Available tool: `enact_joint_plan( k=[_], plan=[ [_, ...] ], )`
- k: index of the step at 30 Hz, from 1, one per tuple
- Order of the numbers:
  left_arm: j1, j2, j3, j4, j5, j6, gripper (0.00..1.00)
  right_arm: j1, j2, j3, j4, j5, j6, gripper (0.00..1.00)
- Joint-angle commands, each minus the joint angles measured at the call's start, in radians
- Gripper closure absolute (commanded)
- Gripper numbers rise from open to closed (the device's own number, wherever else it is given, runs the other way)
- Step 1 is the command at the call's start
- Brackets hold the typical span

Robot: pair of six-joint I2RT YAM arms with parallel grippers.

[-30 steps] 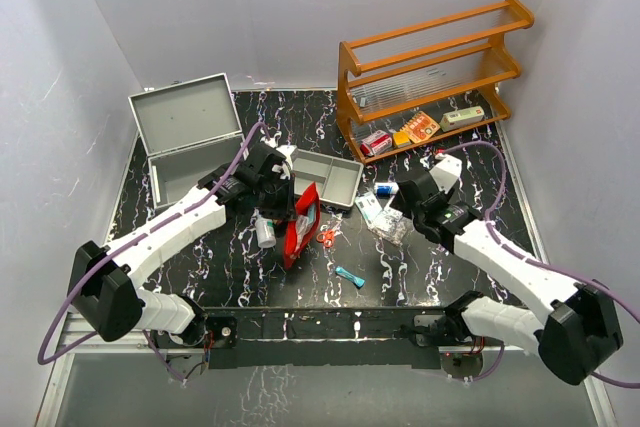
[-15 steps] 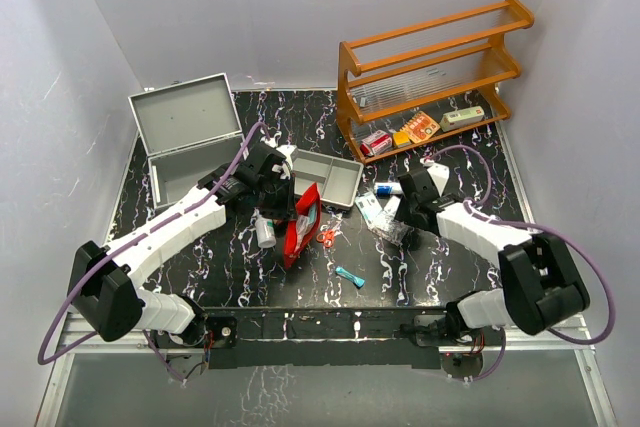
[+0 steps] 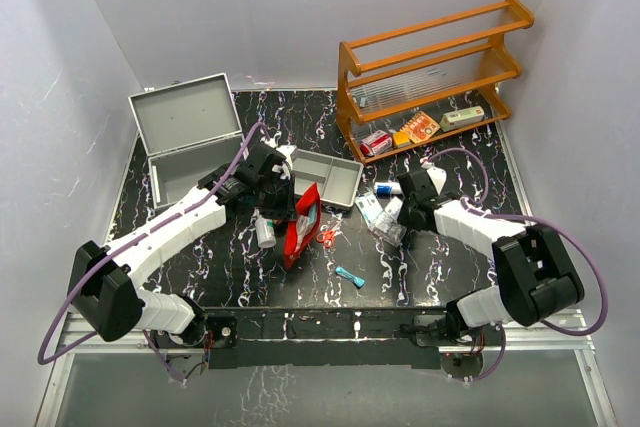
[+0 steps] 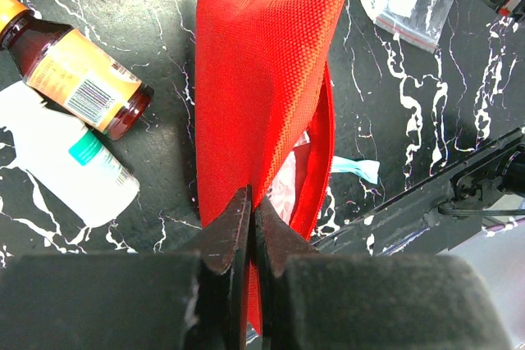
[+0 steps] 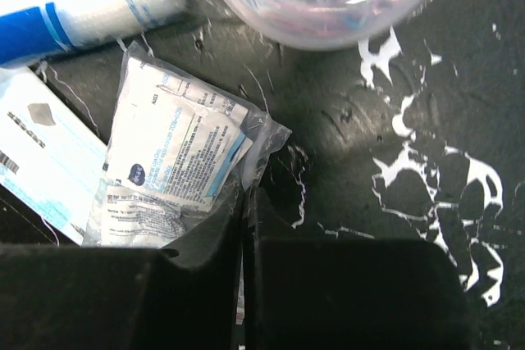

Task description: Organize the medicine kit

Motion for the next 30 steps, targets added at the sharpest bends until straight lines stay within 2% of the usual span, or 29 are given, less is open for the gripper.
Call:
enact_joint_plan(
  k=[1,7,8,12,16,24,30],
  plan=[
    [0.004,-0.028,0.0,0.018,0.016,-0.002,1.0,-0.002,-0.057,0.018,-0.12,-0.035,0.135,1.0],
    [0.004,-0.019,0.003,0.027,0.021,-0.003,1.0,0.006,-0.142,-0.032,-0.158,-0.074,0.251,1.0],
    [0.004,-0.018,0.005,0.026,0.023,-0.003,1.0,0.007,-0.156,-0.027,-0.161,-0.067,0.24,0.96],
    [0.004,-0.015,0.012,0.022,0.022,0.001,1.0,0.006,-0.172,0.05,-0.204,-0.006,0.154,0.63],
    [0.004,-0.018,0.012,0.021,0.02,0.003,1.0,0.007,-0.179,0.111,-0.218,0.027,0.068,0.52],
    [0.004,-0.016,0.011,0.026,0.02,0.003,1.0,0.007,-0.096,0.134,-0.219,0.041,0.041,0.5],
    [0.004,-0.01,0.014,0.023,0.025,0.006,1.0,0.005,-0.053,0.114,-0.172,0.01,0.009,0.61]
  ],
)
